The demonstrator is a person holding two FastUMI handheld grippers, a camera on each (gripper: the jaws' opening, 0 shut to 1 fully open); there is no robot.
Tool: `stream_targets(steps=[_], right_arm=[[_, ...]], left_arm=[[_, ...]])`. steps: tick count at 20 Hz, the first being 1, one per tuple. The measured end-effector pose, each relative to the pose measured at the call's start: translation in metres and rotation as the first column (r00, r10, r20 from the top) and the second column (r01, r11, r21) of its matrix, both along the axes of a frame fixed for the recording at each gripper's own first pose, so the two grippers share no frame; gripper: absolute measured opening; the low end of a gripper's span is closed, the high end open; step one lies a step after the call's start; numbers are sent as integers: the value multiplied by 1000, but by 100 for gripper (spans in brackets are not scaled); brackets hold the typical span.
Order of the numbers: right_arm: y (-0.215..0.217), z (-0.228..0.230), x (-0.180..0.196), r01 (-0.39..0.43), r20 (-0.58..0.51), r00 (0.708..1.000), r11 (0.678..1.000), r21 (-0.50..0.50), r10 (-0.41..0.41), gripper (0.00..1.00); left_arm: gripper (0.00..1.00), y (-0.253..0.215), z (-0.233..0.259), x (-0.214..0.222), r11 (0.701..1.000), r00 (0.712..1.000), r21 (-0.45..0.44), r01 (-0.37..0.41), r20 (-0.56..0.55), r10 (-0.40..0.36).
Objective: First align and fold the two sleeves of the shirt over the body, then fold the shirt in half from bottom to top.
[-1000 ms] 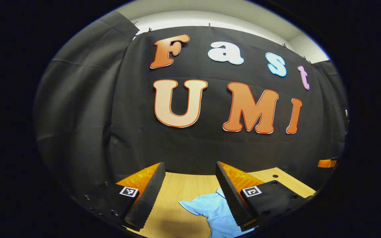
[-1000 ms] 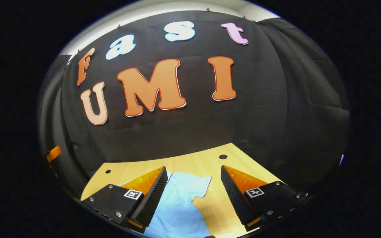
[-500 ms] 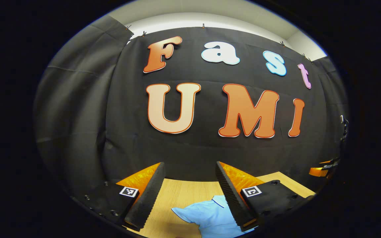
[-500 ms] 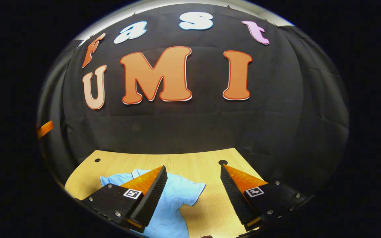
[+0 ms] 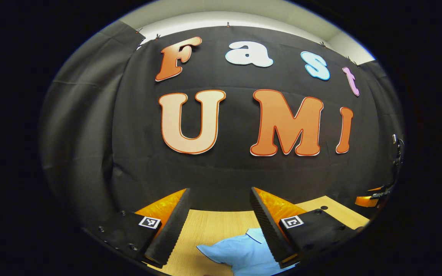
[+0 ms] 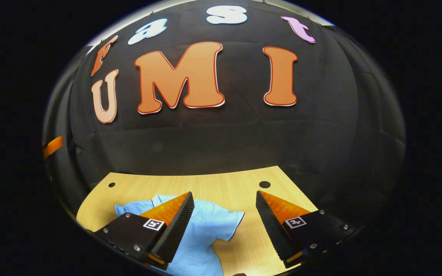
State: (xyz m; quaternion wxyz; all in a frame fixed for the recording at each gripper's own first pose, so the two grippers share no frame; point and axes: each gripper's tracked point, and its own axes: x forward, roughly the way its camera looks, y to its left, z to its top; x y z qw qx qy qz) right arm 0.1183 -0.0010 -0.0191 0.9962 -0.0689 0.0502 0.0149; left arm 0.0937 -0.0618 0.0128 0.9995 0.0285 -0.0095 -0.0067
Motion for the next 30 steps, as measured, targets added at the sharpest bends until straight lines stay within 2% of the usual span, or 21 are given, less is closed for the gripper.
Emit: stream_targets(steps=[6, 10, 13, 18, 25, 30], right_arm=[[-2, -19, 21, 44, -96, 995, 999, 30, -41, 98], [-17, -55, 48, 100, -249, 964, 995, 23, -91, 98], [-22, -89, 74, 123, -377, 920, 992, 25, -104, 98], [-38, -157, 108, 182, -565, 807, 982, -41, -173, 98], [-51, -212, 125, 225, -706, 675, 971, -80, -214, 98], [-57, -240, 130, 251, -742, 618, 960, -126, -259, 98]], left_arm=[[98, 17, -10, 11, 1000, 1000, -14, -10, -24, 10], [98, 31, -19, 17, 999, 999, -30, -27, -39, 25], [99, 47, -31, 17, 998, 997, -34, -51, -58, 49], [98, 75, -48, 15, 994, 991, -25, -105, -91, 102], [99, 116, -74, 0, 983, 974, -19, -183, -136, 179], [98, 131, -88, -8, 976, 963, -9, -219, -165, 214]])
